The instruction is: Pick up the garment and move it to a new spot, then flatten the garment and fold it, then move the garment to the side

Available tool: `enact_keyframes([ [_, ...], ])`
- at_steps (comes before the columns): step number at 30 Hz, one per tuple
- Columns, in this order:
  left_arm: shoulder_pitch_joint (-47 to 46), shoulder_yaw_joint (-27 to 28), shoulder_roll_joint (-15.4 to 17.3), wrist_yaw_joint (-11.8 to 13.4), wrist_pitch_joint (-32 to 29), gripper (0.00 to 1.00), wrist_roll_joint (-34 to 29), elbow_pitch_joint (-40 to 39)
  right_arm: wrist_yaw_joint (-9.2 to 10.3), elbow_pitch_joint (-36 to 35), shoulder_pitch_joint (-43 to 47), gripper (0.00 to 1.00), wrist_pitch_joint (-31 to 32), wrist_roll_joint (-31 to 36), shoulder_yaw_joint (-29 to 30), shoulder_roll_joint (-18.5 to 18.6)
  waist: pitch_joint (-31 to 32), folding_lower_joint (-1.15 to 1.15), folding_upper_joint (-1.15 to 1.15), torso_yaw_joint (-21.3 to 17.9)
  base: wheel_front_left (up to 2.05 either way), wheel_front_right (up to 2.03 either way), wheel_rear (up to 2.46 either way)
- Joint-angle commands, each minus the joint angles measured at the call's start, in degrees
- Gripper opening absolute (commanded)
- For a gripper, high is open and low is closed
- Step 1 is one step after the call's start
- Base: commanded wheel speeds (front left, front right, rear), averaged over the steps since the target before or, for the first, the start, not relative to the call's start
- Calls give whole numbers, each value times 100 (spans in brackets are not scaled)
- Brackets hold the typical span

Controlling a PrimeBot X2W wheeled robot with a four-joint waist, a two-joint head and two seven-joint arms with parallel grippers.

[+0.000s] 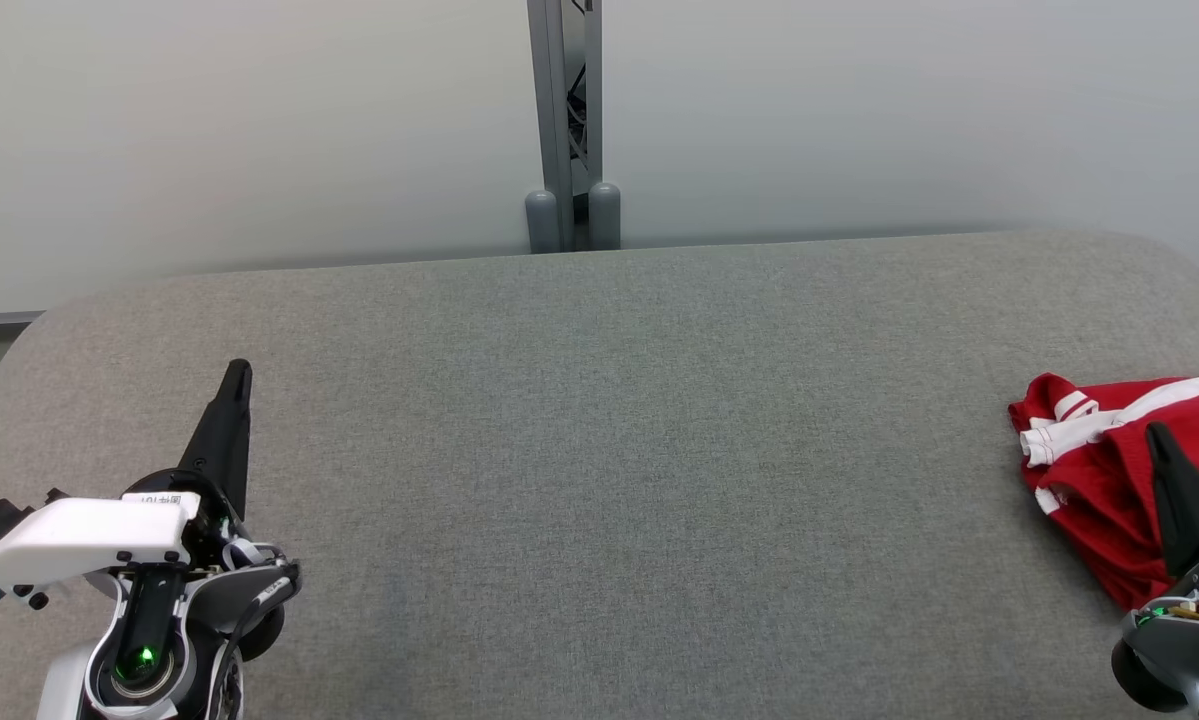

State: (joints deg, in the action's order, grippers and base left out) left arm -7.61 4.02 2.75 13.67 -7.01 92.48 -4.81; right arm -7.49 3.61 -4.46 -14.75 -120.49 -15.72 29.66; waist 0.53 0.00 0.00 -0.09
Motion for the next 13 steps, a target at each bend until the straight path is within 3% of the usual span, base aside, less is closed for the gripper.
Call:
enact_keyframes([
  [1,-112,30,12,-3,0,0,17,-20,0,9,-37,0,-37,-9,15,34,0,0,0,0,0,0,0],
  [13,-113,30,13,-3,-1,0,16,-20,0,9,-37,0,-37,-8,14,33,0,0,0,0,0,0,0],
])
